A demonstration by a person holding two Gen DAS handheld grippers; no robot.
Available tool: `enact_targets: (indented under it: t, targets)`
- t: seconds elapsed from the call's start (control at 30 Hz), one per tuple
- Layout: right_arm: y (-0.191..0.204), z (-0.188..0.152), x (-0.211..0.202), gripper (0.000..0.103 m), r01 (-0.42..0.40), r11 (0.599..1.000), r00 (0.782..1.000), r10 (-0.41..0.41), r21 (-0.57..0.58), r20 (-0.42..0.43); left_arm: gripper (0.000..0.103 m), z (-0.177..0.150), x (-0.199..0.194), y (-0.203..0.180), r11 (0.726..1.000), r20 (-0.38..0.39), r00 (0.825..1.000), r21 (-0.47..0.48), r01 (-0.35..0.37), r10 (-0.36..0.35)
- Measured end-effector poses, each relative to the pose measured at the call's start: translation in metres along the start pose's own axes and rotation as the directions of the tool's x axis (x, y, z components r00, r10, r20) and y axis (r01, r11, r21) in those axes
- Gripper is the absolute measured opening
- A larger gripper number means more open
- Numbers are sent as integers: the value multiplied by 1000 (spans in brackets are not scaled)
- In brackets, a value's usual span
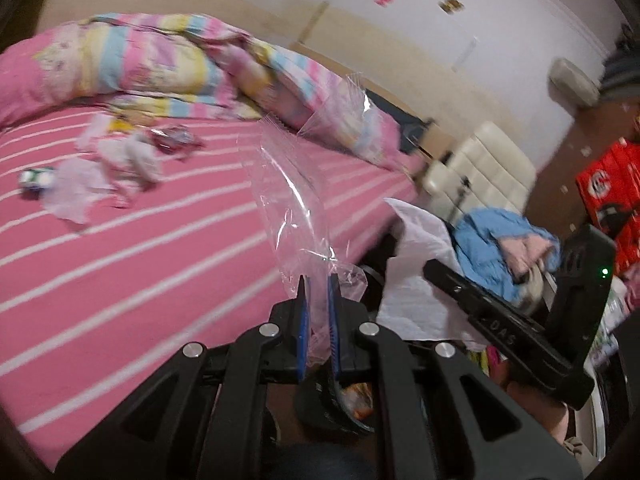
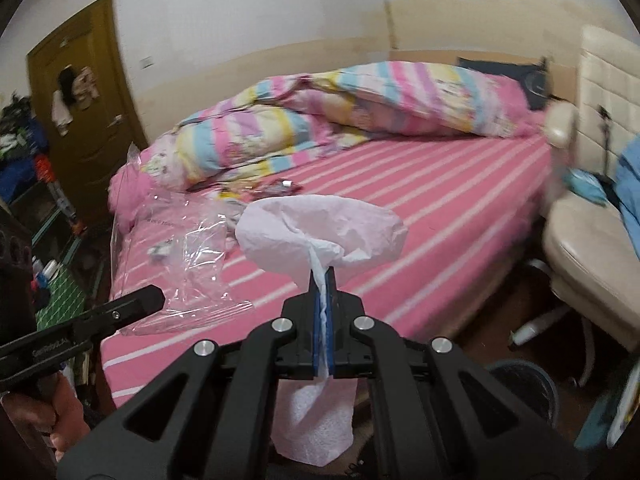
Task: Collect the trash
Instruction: 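Carry the plastic bag and tissue in both tools over the black trash bin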
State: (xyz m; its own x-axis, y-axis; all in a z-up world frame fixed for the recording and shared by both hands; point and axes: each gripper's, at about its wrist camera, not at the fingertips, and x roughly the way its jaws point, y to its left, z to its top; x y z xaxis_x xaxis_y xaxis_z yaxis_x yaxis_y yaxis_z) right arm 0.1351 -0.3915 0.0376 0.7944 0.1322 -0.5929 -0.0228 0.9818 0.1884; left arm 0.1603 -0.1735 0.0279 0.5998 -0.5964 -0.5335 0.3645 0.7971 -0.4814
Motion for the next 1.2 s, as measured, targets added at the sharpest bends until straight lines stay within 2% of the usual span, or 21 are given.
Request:
enact_targets:
  t: [0.13, 0.23, 0.4, 0.63, 0.73, 0.77, 0.8, 1.0, 1.07, 1.2]
  targets:
    - [-42, -18, -15, 3, 61, 996, 998, -60, 62, -12, 8, -14, 33, -36, 998, -79, 995, 27, 57, -54]
    - [-81, -38, -27, 3, 114, 985, 993, -111, 128, -30, 8, -30, 62, -61, 995, -151, 985, 43, 93, -85]
    - [-149, -78, -36, 3, 214, 947, 976, -195, 241, -99, 8, -62, 113, -95, 987, -285, 952, 73, 141, -115]
    - [-216, -118, -36, 3, 303, 896, 950, -257, 325, -178, 8, -100, 177, -135, 977, -424, 899, 120, 179, -112]
    - [-238, -134, -31, 3, 332, 875, 939, -270, 353, -214, 8, -126, 213, -142, 974, -497, 862, 131, 184, -96]
    - [-245, -140, -28, 3, 343, 868, 934, -274, 358, -231, 8, -135, 224, -143, 975, -528, 845, 129, 183, -89]
    - [-251, -144, -24, 3, 351, 863, 930, -276, 363, -244, 8, -145, 241, -140, 978, -573, 814, 105, 181, -89]
    - [-282, -178, 3, 3, 391, 832, 905, -268, 394, -332, 8, -175, 298, -136, 984, -671, 740, 97, 146, -44]
    - [-290, -190, 18, 3, 403, 827, 892, -260, 392, -369, 8, -185, 312, -139, 983, -688, 725, 110, 147, -32]
    - [-305, -214, 44, 3, 429, 818, 864, -248, 383, -438, 8, -210, 344, -139, 981, -746, 666, 142, 135, 16]
